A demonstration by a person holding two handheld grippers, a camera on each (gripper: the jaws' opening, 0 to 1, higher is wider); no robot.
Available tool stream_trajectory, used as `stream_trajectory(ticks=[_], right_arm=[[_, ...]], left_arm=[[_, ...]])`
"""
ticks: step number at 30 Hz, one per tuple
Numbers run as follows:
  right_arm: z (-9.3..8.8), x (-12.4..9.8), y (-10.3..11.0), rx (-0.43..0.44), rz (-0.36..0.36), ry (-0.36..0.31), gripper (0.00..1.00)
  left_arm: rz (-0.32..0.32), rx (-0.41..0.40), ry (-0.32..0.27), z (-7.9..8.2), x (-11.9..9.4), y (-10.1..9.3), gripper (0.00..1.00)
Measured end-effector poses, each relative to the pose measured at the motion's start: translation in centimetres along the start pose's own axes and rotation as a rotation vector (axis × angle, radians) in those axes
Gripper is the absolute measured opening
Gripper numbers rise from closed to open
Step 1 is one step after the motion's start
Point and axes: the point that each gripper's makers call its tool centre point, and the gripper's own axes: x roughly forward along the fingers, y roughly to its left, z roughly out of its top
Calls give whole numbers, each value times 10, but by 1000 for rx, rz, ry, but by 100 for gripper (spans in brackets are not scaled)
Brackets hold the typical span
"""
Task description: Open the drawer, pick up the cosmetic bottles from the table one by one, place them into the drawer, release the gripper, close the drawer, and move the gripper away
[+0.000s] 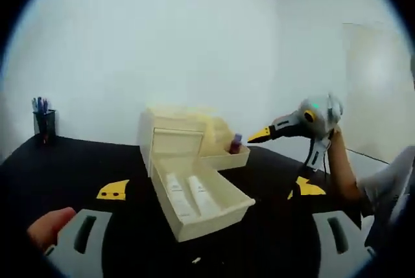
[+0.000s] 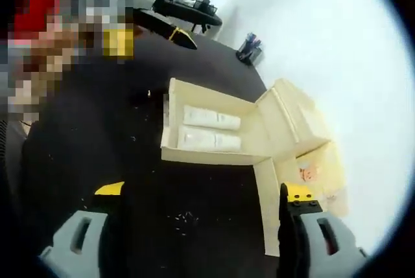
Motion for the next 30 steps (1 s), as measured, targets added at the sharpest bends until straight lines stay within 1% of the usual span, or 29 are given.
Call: stream_trajectory(ticks=[2,5,9,10,11,12,13,15,16,17,18,20,22,25,28,30], right_arm=[[-1,0,-4,1,-17,1,93],[1,1,-11,20,-46,-11,93],[3,2,-13,17,-58,-14,93],[3,3,-12,14,-56,-14,93],[4,4,-10,10,-54,-17,93],[6,6,-8,10,-48,-17,93],[6,6,-7,4,-49,-14,93],[7,8,-3,-5,-48,-9,93],[8,9,0,-11,-46,-5,93],[10,11,3,-15,-43,-7,93],[11,12,5,-15,-36,-3,92],[13,14,15,-36,-17,2,92],[16,16,19,-42,-14,7,92],[21,15,20,-55,-27,7,90],[25,14,23,-58,-35,-5,89],[26,14,24,-62,-35,-10,89]], left_arm=[[-5,25,-46,5,-4,2,96],[-16,25,-57,1,-9,6,96],[-5,24,-54,-10,-13,15,96],[-7,18,-68,-11,-15,16,95],[-13,-4,-91,-12,-17,17,94],[-10,-24,-98,-13,-20,19,94],[-18,-30,-107,-13,-23,19,94],[-21,-44,-140,-5,-29,20,92],[-22,-54,-169,1,-31,19,91],[-30,-78,-192,4,-34,18,90],[-29,-99,-200,4,-36,18,89],[-38,-101,-199,1,-38,16,88],[-24,-122,-193,-4,-37,18,87],[-15,-121,-169,-11,-33,19,86],[-4,-115,-124,-21,-27,21,86],[-5,-109,-110,-23,-25,20,86]])
